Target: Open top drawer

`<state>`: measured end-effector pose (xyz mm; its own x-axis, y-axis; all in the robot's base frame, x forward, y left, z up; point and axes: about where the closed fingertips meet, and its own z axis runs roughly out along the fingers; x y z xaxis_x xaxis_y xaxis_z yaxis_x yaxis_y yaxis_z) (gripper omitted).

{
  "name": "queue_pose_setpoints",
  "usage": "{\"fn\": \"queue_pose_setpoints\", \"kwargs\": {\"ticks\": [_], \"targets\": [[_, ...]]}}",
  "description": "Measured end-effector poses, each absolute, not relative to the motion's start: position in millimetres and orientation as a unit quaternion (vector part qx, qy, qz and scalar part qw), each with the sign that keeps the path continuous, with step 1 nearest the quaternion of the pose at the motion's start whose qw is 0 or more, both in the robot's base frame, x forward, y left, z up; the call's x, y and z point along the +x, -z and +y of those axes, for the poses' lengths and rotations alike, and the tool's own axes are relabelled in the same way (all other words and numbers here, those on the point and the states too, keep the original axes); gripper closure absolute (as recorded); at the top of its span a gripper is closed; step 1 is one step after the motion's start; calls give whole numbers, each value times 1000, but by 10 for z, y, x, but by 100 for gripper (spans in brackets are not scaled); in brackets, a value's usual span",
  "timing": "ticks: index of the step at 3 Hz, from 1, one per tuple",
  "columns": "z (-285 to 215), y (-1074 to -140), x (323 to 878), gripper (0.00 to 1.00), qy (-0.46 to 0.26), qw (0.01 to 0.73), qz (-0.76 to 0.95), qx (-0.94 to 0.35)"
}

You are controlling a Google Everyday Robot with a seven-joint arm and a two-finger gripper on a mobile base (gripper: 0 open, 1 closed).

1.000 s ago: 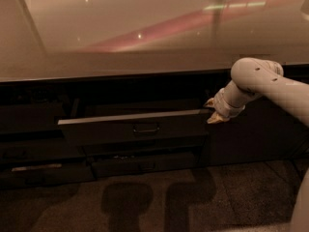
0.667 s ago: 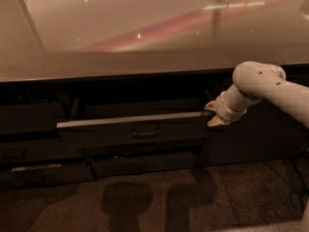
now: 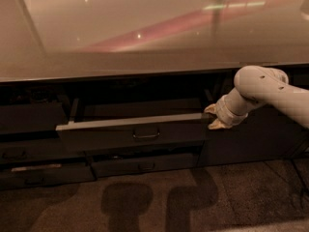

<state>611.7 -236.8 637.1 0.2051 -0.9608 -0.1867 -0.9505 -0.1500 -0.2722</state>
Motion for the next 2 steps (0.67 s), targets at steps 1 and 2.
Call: {"fn": "queue_pose_setpoints", "kwargs": {"ticks": [1, 2], "targets": [[-2366, -6418, 6108, 100, 15, 167, 630, -758], [-2377, -6358, 6002, 100, 18, 168, 627, -761]]}}
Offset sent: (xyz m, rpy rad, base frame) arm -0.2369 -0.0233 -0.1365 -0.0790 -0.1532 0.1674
